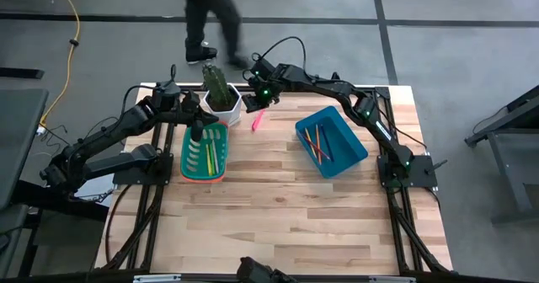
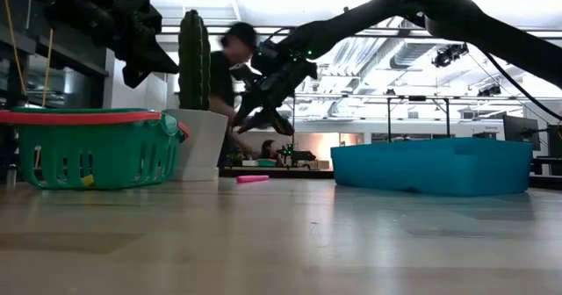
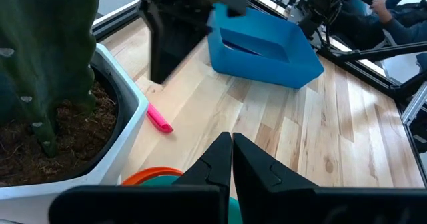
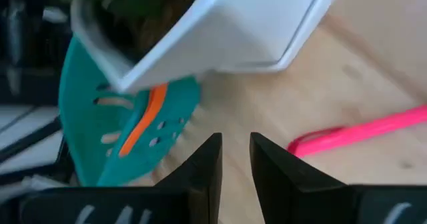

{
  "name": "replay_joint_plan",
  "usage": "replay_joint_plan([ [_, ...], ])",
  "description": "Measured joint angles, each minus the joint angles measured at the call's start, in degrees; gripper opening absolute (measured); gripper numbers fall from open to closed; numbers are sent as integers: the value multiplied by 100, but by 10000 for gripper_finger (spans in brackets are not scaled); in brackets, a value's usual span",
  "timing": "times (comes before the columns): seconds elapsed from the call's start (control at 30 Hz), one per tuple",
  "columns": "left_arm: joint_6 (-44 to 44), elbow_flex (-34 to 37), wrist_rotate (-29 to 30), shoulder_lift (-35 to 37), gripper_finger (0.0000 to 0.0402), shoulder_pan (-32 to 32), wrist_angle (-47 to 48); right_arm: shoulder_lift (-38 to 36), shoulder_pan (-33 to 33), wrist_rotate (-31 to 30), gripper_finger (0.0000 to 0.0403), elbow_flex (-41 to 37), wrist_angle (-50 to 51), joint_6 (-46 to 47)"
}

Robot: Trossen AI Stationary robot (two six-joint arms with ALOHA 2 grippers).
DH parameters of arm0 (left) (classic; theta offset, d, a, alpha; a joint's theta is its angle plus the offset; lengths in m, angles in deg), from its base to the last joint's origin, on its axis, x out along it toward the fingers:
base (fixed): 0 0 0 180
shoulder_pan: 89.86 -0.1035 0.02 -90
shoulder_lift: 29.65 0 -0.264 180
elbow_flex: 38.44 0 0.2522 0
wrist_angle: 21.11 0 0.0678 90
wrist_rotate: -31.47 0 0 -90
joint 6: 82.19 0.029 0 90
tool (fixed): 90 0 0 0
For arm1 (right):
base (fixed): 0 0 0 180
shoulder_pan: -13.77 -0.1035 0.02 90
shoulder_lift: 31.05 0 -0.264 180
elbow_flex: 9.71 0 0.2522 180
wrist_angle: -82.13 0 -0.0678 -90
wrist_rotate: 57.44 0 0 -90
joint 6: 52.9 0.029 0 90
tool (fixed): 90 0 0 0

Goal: Sort pens & pencils
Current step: Adjust the potted plant on the table

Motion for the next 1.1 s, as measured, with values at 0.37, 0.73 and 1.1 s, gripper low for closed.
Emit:
replay_joint_plan([
  [0.37,-4,0,-127,0,3,0,-4,0,-269,1105,68,46,120,-297],
  [0.73,92,-1,-345,0,3,2,-4,-535,-533,1155,68,46,-987,-89],
  [1.1,88,0,-526,0,3,172,-211,-1327,-682,827,68,48,-2151,-393],
])
